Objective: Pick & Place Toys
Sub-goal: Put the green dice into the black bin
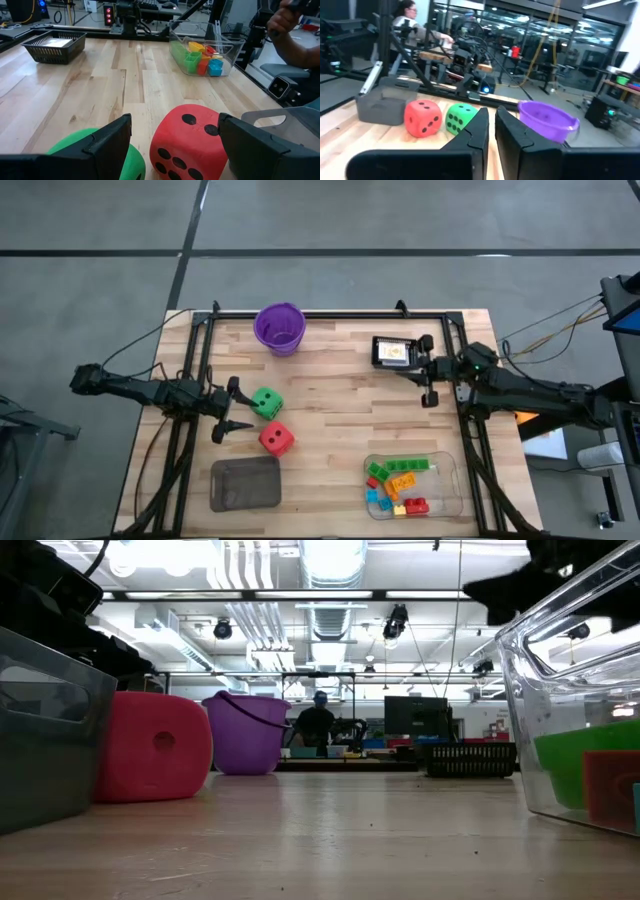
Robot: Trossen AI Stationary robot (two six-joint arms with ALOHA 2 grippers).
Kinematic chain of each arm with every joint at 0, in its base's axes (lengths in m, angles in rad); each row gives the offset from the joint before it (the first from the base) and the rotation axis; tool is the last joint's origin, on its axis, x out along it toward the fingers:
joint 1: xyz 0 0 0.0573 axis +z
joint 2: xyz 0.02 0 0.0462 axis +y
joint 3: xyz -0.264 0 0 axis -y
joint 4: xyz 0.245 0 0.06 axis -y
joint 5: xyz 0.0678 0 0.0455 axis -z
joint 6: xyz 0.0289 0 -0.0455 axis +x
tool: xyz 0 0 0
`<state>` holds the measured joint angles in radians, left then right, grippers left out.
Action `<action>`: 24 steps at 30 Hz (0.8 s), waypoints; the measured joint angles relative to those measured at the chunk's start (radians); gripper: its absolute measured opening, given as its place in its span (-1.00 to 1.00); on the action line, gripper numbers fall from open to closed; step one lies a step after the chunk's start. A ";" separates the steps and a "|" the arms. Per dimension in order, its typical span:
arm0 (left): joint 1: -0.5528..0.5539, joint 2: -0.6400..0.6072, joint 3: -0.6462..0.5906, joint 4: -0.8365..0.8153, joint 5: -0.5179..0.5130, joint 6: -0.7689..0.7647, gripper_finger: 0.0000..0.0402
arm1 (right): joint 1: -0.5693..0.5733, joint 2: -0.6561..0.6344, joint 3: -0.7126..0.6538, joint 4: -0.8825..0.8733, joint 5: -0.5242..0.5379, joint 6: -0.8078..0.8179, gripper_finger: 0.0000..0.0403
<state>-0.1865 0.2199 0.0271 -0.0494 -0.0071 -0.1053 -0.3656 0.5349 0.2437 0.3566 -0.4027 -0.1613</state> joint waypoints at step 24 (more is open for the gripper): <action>0.000 0.000 0.000 0.000 0.000 0.000 0.50 | 0.089 -0.370 -0.236 -0.158 0.188 0.031 -0.88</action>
<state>-0.1865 0.2198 0.0269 -0.0494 -0.0069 -0.1052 -0.2769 0.1648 0.0074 0.1989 -0.2146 -0.1302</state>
